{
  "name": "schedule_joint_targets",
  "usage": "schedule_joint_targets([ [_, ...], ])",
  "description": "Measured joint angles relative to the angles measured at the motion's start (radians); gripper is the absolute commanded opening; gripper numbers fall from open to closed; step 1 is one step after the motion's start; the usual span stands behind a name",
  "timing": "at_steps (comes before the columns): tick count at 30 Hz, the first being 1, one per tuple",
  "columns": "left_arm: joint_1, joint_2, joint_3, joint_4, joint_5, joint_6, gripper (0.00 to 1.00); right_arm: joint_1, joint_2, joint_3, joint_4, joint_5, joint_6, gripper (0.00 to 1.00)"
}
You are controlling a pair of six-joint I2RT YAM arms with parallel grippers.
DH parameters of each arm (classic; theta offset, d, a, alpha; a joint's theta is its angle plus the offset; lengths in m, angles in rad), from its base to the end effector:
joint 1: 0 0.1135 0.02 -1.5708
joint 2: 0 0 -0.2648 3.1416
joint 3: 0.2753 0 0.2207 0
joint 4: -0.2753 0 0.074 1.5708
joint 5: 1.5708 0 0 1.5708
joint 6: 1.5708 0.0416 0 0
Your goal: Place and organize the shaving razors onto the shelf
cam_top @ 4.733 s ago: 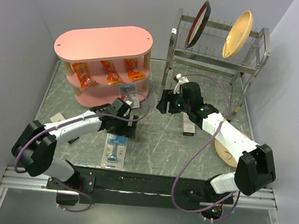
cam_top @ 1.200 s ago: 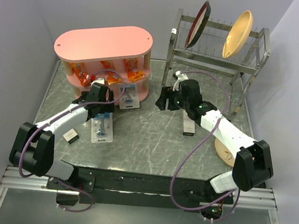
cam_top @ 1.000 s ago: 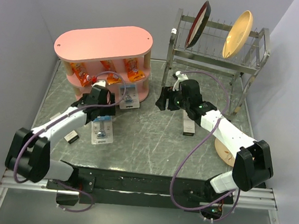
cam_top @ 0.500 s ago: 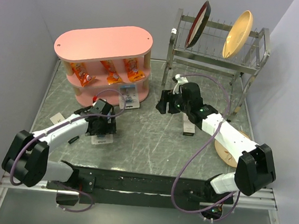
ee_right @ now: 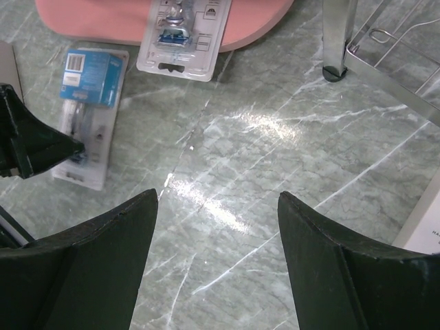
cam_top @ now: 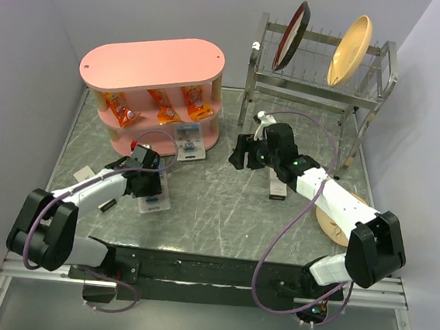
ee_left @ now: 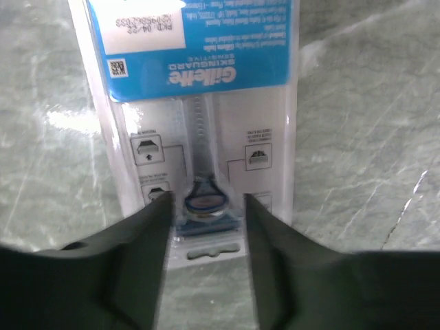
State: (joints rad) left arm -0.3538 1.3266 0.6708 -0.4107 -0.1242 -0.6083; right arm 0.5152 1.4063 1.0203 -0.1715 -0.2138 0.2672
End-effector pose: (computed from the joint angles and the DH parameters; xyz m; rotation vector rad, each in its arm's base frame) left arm 0.2050 -0.0702 0.1876 -0.3760 2.6068 -0.1688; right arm 0.2509 0.1522 0.2897 -0.4000 2.1558 0.6803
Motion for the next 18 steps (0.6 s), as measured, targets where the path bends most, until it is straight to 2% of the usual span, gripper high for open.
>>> schedule_joint_targets([
  [2, 0.0, 0.01, -0.012, 0.029, 0.005, 0.002, 0.42, 0.0, 0.0, 0.0, 0.0, 0.0, 0.001, 0.78],
  [5, 0.0, 0.022, -0.016, 0.054, 0.003, 0.002, 0.46, 0.001, 0.0, 0.0, 0.0, 0.0, 0.001, 0.78],
  [8, 0.0, 0.035, -0.016, 0.068, 0.0, 0.001, 0.4, 0.002, 0.0, 0.0, 0.001, 0.001, 0.001, 0.78],
  [11, 0.0, 0.045, -0.016, 0.079, 0.0, 0.001, 0.41, 0.002, 0.0, 0.0, 0.002, 0.001, 0.002, 0.78],
  [13, -0.002, 0.047, -0.016, 0.081, -0.003, 0.002, 0.36, 0.002, 0.0, 0.0, 0.004, 0.001, 0.003, 0.78],
  [14, -0.003, 0.048, -0.016, 0.082, -0.003, 0.002, 0.29, 0.002, 0.0, 0.0, 0.004, 0.001, 0.004, 0.78],
  [18, -0.017, 0.043, -0.016, 0.089, -0.005, 0.006, 0.21, 0.002, 0.0, 0.0, 0.005, 0.002, 0.005, 0.78],
])
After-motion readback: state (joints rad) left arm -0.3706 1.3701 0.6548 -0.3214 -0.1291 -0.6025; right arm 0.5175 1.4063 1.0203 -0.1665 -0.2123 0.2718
